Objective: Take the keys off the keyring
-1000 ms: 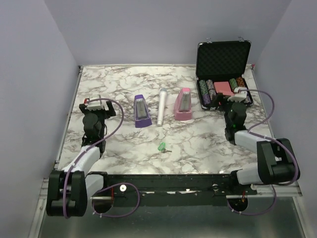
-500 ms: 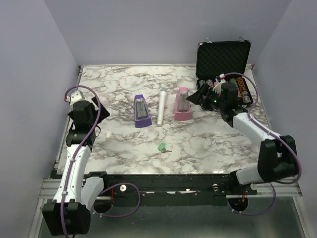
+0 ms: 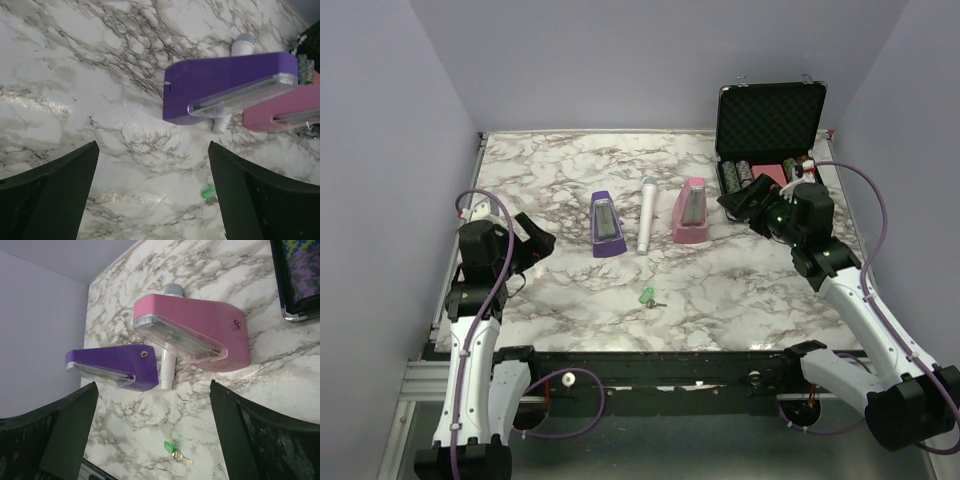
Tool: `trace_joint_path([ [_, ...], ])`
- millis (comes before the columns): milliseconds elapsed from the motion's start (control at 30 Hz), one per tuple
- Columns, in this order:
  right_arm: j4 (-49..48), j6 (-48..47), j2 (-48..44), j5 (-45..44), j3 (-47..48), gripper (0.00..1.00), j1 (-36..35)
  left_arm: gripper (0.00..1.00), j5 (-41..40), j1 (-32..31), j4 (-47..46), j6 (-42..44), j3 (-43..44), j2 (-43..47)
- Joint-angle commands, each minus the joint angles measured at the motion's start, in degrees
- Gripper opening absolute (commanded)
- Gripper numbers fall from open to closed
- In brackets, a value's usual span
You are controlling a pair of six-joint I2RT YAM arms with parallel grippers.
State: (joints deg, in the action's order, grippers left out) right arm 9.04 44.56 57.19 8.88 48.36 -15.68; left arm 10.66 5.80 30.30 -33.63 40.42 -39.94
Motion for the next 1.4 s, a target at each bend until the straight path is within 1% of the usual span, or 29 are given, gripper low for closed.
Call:
trace_joint_path([
  [0,7.74,0.18,-0.58,-1.15,1.38,1.0,-0.05,0.99,6.14,-5.61,5.9,4.36,2.9,1.36],
  [33,7.92,0.01,-0.85,-0.37,1.65,1.0,-0.05,0.99,4.48,-11.28,6.25,4.53,3.08,1.71],
  [100,8.01,0.44,-1.64,1.3,1.48,1.0,-0.05,0.99,-0.52,-20.26,6.69,4.89,3.69,1.36],
  [233,8.72,1.15,-2.26,5.17,0.77,1.0,-0.05,0.94,-6.16,-35.56,7.31,4.54,4.66,-4.42],
  [300,8.63,1.85,-2.61,7.1,0.07,0.99,-0.14,0.93,-10.11,-42.07,7.84,4.88,5.8,-8.03],
  [333,8.19,2.29,-2.87,8.42,-0.45,0.99,-0.14,0.93,-13.35,-44.97,8.01,5.32,6.33,-9.87],
  [400,6.7,3.08,-3.57,10.79,-1.86,0.99,-0.22,0.93,-14.87,-48.5,7.49,6.64,7.56,-13.91],
  [467,5.47,3.26,-4.27,12.46,-3.0,0.99,-0.31,0.93,-14.26,-50.44,5.92,8.04,8.35,-18.05],
  [567,4.5,2.82,-4.28,14.05,-3.18,0.99,-0.4,0.93,-10.75,-51.77,0.83,11.29,8.09,-22.18],
  [600,4.41,2.47,-4.02,14.66,-2.92,0.99,-0.49,0.93,-8.22,-51.86,-0.32,12.17,7.92,-23.67],
  [767,4.76,0.88,-3.66,17.3,-0.9,0.99,-0.58,0.93,-5.74,-51.95,-4.99,17.27,8.18,-31.06],
  [833,4.85,0.97,-3.58,18.44,-0.2,0.99,-0.66,0.88,-4.95,-51.86,-5.61,18.77,8.97,-34.13],
  [900,4.76,1.67,-3.49,19.24,0.51,0.99,-0.84,0.88,-3.46,-51.86,-7.62,19.74,8.88,-36.33],
  [1033,3.97,2.73,-3.4,19.94,1.38,0.99,-1.19,0.88,-0.11,-51.86,-11.14,20.62,8.88,-39.77],
  [1167,3.97,2.47,-3.22,20.3,1.74,0.99,-1.37,0.88,2.7,-51.94,-13.95,20.88,8.44,-41.18],
  [1233,4.14,2.38,-3.31,20.3,1.56,0.99,-1.46,0.8,4.02,-51.86,-14.83,21.06,8.53,-41.7],
  [1267,4.32,2.47,-3.22,20.47,1.39,0.99,-1.54,0.78,4.72,-51.94,-15.01,21.23,8.7,-42.14],
  [1367,4.76,2.47,-3.4,20.38,1.47,0.99,-1.54,0.78,5.34,-51.94,-15.1,21.67,9.06,-43.72],
])
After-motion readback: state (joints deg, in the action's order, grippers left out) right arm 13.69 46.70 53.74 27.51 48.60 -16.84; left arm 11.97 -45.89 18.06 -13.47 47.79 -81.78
